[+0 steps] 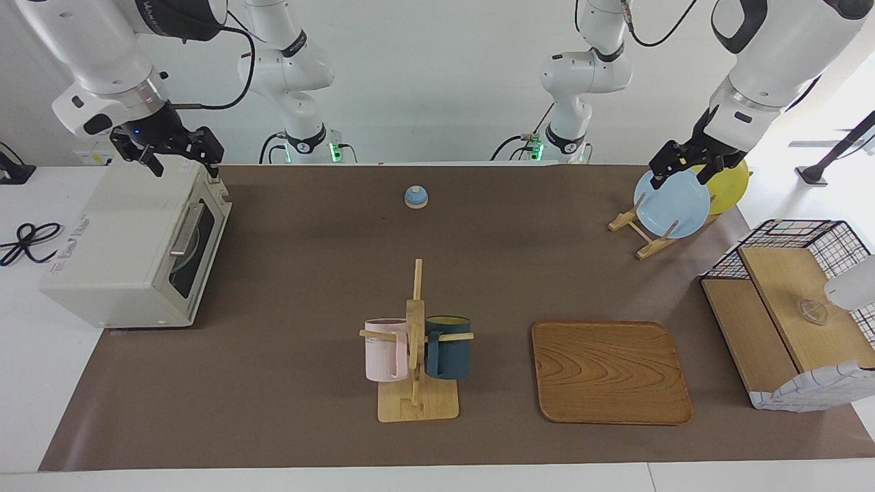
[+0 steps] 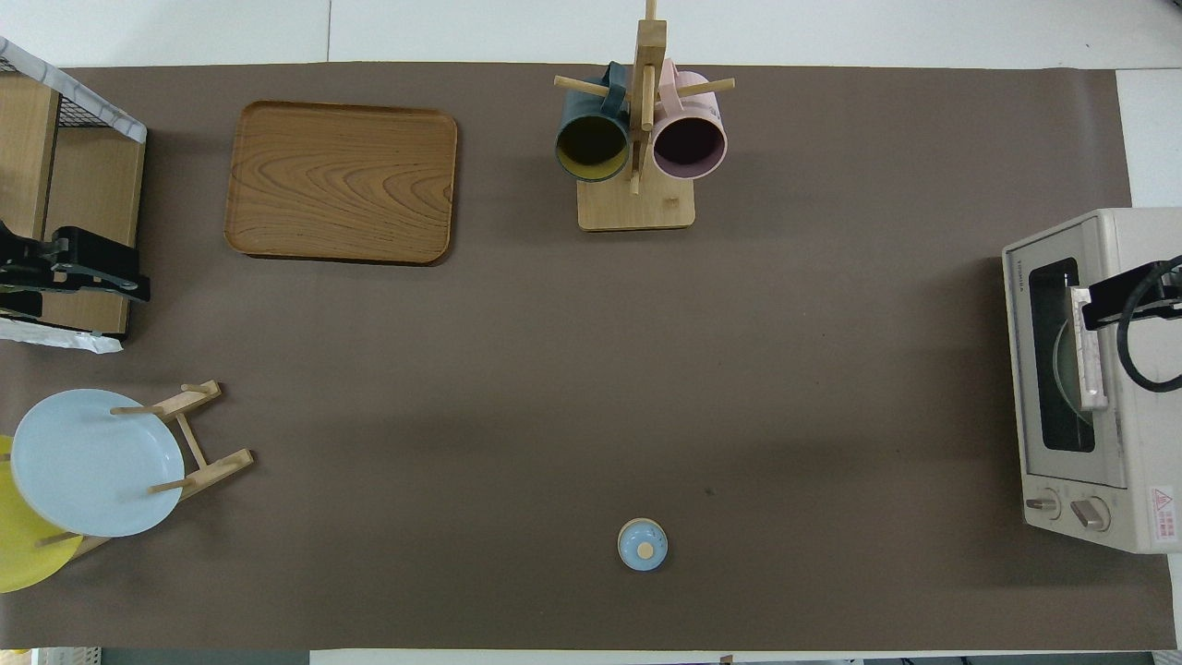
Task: Put corn in oven
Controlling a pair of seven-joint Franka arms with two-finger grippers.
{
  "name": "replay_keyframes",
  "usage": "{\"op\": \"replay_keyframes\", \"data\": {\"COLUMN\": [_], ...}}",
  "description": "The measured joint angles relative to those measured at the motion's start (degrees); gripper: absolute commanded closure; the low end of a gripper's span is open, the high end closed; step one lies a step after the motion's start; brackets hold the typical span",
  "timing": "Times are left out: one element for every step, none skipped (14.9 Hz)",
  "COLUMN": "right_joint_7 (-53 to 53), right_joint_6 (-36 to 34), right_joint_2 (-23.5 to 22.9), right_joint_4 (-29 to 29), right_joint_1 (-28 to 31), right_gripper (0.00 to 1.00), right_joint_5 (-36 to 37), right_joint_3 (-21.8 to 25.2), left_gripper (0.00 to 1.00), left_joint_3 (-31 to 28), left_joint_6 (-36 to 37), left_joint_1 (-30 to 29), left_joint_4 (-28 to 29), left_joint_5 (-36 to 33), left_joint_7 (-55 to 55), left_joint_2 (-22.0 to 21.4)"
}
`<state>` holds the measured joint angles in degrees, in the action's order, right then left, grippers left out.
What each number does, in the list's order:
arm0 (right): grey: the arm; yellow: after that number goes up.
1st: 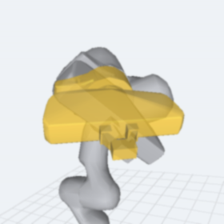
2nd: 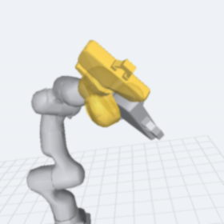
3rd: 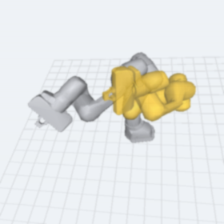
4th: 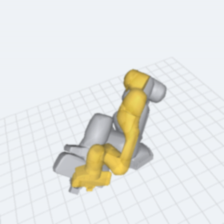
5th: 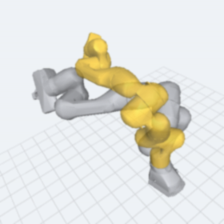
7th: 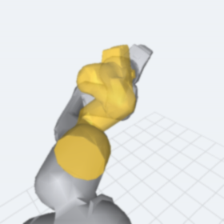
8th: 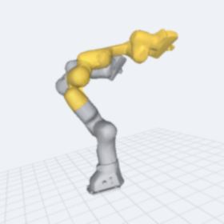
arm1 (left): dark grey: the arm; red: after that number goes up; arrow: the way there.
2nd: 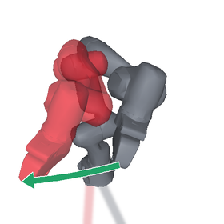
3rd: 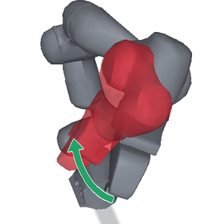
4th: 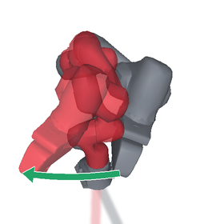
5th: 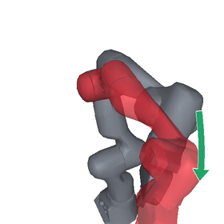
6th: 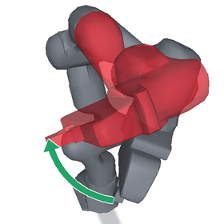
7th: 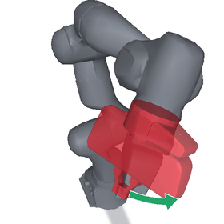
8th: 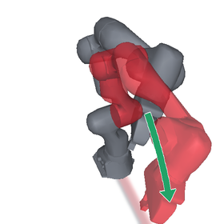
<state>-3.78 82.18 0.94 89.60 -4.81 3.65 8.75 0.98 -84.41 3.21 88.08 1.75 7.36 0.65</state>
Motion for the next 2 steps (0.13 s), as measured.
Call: {"op": "replay_keyframes", "data": {"right_joint_7": [0.0, 0.0], "right_joint_6": [0.0, 0.0], "right_joint_2": [0.0, 0.0], "right_joint_4": [0.0, 0.0], "right_joint_1": [0.0, 0.0], "right_gripper": [0.0, 0.0], "right_joint_5": [0.0, 0.0], "right_joint_3": [0.0, 0.0], "left_gripper": [0.0, 0.0], "left_joint_3": [0.0, 0.0], "left_joint_6": [0.0, 0.0], "left_joint_1": [0.0, 0.0], "left_joint_4": [0.0, 0.0], "left_joint_5": [0.0, 0.0], "left_joint_7": [0.0, 0.0], "left_joint_2": [0.0, 0.0]}}
